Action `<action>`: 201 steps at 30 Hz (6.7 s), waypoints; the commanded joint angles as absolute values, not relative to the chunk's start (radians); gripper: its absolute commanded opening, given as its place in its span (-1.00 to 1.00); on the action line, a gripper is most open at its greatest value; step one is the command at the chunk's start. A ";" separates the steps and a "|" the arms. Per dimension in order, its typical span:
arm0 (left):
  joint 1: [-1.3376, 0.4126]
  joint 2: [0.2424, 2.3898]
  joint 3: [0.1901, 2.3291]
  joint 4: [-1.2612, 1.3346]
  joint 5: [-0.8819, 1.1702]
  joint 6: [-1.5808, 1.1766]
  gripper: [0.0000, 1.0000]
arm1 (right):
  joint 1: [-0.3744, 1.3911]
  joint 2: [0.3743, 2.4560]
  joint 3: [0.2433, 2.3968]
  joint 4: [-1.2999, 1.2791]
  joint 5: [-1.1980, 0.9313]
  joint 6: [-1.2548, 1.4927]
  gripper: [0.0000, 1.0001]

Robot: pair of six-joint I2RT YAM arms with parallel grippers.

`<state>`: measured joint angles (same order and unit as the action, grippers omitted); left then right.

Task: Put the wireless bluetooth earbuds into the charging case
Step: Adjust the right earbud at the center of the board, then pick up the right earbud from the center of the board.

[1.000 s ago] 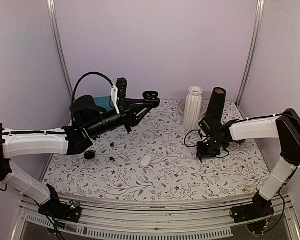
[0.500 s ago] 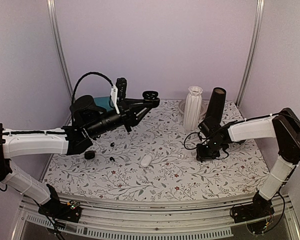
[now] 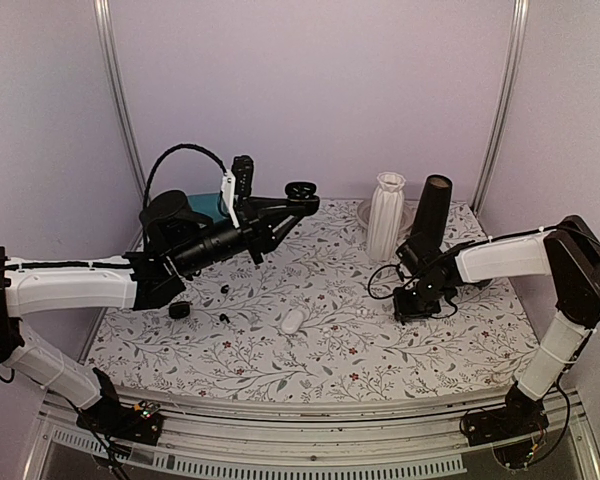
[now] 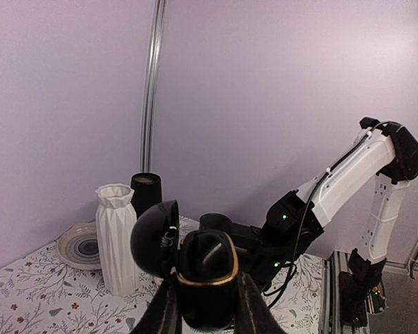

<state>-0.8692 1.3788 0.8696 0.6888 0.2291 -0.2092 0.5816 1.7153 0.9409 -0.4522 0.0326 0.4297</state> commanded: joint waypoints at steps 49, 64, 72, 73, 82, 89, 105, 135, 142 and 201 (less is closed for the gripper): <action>-0.849 1.366 0.868 0.698 0.231 -0.217 -1.00 | 0.614 1.719 1.003 -0.575 0.050 0.447 -0.30; -0.848 1.367 0.867 0.701 0.236 -0.222 -1.00 | 0.647 1.786 1.051 -0.627 0.194 0.349 -0.38; -0.847 1.361 0.867 0.693 0.235 -0.219 -1.00 | 0.654 1.819 1.060 -0.622 0.190 0.291 -0.41; -0.847 1.362 0.867 0.693 0.236 -0.220 -1.00 | 0.654 1.823 1.060 -0.624 0.188 0.289 -0.41; -0.847 1.364 0.867 0.696 0.239 -0.223 -1.00 | 0.653 1.853 1.081 -0.638 0.121 0.368 -0.41; -0.844 1.351 0.861 0.691 0.237 -0.219 -1.00 | 0.645 1.873 1.079 -0.632 0.078 0.421 -0.41; -0.845 1.347 0.854 0.693 0.239 -0.225 -1.00 | 0.632 1.821 1.041 -0.633 0.074 0.428 -0.42; -0.845 1.359 0.864 0.700 0.248 -0.231 -1.00 | 0.618 1.777 1.018 -0.640 0.069 0.434 -0.42; -0.844 1.358 0.862 0.699 0.249 -0.232 -1.00 | 0.619 1.790 1.015 -0.617 0.047 0.433 -0.47; -0.754 1.505 0.947 0.725 0.616 -0.369 -1.00 | 0.705 1.170 1.065 -0.154 -0.156 0.386 -0.89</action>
